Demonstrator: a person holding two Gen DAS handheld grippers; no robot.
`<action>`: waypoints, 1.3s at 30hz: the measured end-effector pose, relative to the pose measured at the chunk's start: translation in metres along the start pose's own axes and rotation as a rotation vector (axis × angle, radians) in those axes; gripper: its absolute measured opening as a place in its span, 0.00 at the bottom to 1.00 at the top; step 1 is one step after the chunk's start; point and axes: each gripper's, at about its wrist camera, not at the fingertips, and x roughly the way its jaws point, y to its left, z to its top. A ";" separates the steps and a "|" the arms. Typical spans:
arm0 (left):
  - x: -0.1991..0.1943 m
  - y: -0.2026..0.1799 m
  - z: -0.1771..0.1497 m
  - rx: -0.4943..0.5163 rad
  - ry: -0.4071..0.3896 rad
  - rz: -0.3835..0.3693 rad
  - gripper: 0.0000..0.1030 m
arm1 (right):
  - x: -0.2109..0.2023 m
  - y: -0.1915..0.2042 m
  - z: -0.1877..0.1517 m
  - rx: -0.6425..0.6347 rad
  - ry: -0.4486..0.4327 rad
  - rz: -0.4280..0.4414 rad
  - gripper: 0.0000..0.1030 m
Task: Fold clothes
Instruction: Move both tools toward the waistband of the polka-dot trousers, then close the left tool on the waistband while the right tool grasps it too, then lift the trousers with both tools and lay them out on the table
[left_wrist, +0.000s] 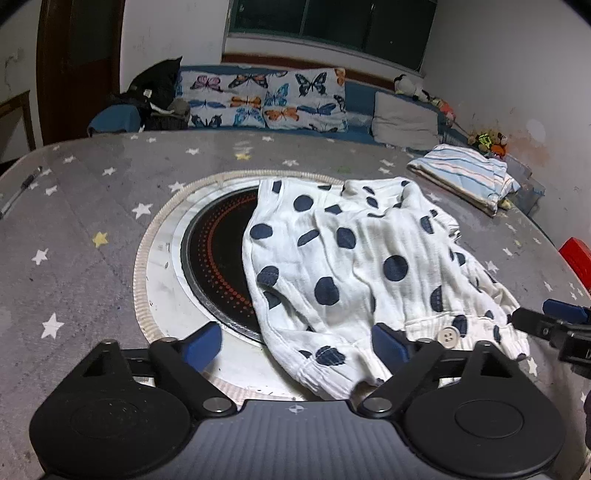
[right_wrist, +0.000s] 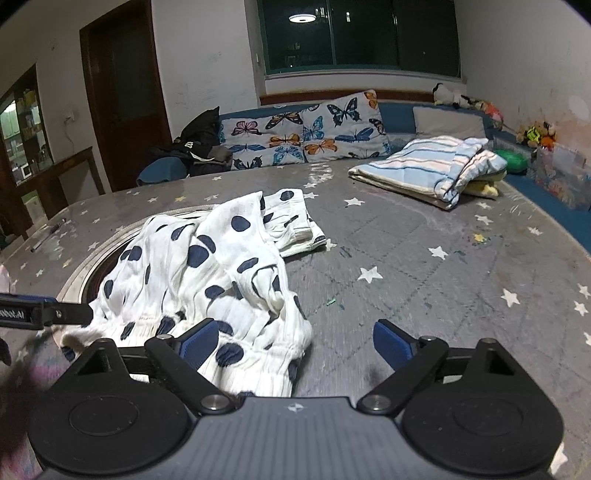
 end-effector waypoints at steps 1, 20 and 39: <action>0.002 0.001 0.000 -0.002 0.008 -0.005 0.77 | 0.002 -0.002 0.001 0.007 0.005 0.005 0.84; 0.003 0.006 -0.001 0.011 0.034 -0.112 0.15 | 0.022 -0.008 -0.003 0.090 0.103 0.131 0.27; -0.064 0.029 -0.030 0.071 0.001 -0.165 0.07 | -0.051 0.016 -0.031 -0.023 0.094 0.241 0.11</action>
